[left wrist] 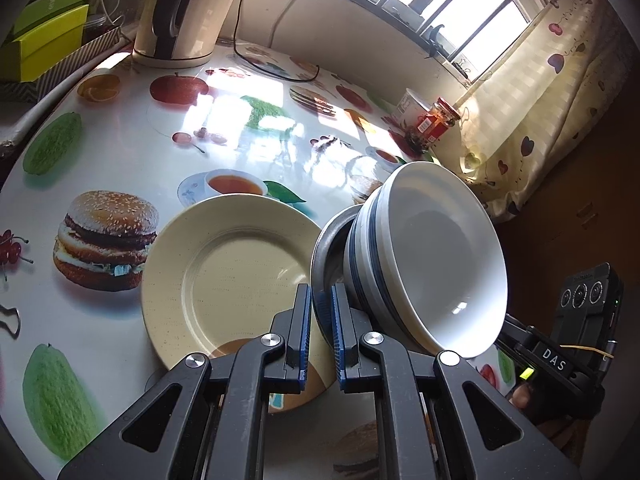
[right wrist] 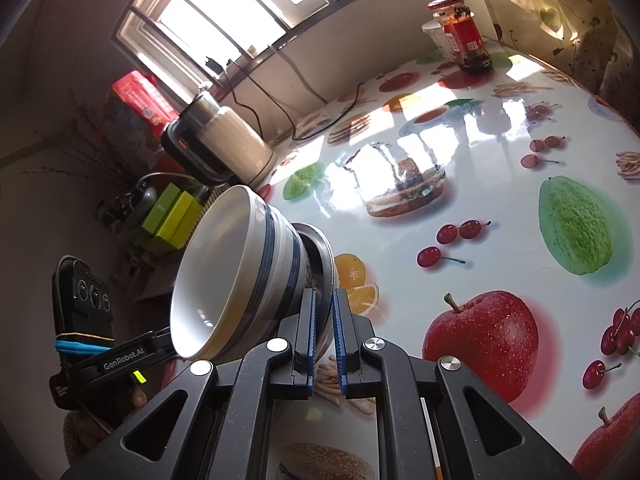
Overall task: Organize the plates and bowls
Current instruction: 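Lower the bowl stack onto the beige plates with both grippers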
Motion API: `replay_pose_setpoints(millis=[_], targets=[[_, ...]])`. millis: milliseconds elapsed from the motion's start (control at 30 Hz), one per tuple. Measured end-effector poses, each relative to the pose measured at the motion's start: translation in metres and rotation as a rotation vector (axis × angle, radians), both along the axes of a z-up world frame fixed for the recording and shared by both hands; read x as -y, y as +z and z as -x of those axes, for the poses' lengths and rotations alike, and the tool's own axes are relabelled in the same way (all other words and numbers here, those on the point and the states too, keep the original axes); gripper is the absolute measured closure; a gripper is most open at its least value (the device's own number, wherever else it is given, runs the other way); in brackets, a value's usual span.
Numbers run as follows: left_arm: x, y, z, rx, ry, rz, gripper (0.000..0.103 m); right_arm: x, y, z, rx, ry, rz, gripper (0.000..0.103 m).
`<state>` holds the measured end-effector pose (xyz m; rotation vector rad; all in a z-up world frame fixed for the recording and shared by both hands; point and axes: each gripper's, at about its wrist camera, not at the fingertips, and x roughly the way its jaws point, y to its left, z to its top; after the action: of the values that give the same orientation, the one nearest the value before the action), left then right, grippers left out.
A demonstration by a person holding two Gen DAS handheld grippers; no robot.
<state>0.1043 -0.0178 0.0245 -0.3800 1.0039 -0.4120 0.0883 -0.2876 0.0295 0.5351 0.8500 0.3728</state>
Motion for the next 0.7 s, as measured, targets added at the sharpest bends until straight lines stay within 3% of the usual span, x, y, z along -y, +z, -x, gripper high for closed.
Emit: replay_pose_setpoints(millis=[700], targets=[[-0.027, -0.006, -0.001, -0.013, 0.057, -0.008, 0.093, -0.030, -0.005, -0.015, -0.014, 0.061, 0.008, 0.094]])
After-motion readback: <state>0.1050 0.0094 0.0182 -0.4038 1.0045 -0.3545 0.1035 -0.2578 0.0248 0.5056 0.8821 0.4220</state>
